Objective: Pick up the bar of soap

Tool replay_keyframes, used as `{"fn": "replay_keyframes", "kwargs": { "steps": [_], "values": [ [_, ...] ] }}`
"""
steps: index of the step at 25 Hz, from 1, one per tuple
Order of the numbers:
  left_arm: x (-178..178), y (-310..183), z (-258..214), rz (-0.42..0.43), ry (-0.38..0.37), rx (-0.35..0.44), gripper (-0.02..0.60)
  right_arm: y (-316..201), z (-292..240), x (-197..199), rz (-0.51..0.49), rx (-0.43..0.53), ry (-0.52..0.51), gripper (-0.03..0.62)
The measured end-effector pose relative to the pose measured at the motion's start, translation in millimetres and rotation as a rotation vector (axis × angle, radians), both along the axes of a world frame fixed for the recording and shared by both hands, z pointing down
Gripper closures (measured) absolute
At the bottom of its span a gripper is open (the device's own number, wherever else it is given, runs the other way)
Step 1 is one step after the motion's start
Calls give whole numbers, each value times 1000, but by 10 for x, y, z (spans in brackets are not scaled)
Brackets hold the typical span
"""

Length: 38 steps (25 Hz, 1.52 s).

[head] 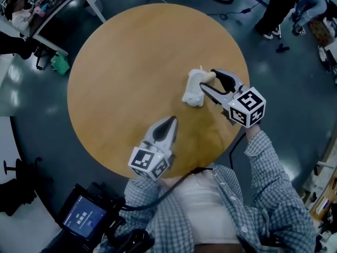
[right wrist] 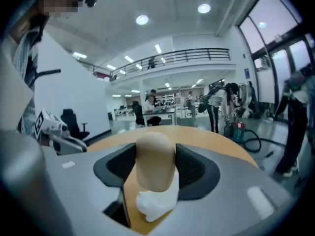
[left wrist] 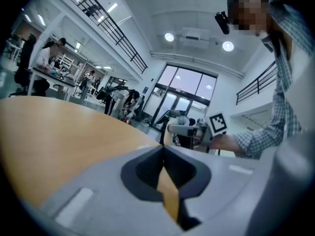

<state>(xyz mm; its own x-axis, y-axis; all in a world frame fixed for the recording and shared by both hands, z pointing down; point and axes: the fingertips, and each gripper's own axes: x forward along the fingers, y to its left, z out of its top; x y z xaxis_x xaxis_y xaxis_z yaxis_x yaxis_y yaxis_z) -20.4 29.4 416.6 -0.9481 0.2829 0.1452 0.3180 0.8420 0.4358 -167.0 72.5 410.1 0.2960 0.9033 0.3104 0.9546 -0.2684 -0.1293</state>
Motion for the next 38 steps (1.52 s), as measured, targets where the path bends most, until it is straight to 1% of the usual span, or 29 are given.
{"fn": "replay_keyframes", "kwargs": {
  "steps": [3, 6, 10, 12, 17, 22, 32, 38],
  "values": [
    [1, 16, -22, 11, -1, -10, 583, -189, -233, -19, 131, -89, 206, 338],
    [6, 10, -49, 18, -4, -17, 583, -369, -341, 12, 219, -137, 373, 338],
    [-36, -30, -67, 34, -3, -26, 583, -562, -339, 47, 284, -166, 535, 338],
    [-45, -43, -67, 40, -3, -29, 583, -618, -317, 78, 303, -176, 588, 338],
    [-86, -45, -91, 55, -5, -38, 583, -681, -335, 103, 322, -215, 660, 337],
    [-90, -30, -102, 53, -6, -40, 583, -680, -356, 95, 338, -233, 700, 337],
    [-69, -5, -99, 45, -6, -55, 583, -681, -301, 80, 356, -220, 709, 338],
    [-75, -4, -97, 49, -3, -55, 583, -677, -295, 89, 345, -217, 711, 338]
  ]
}}
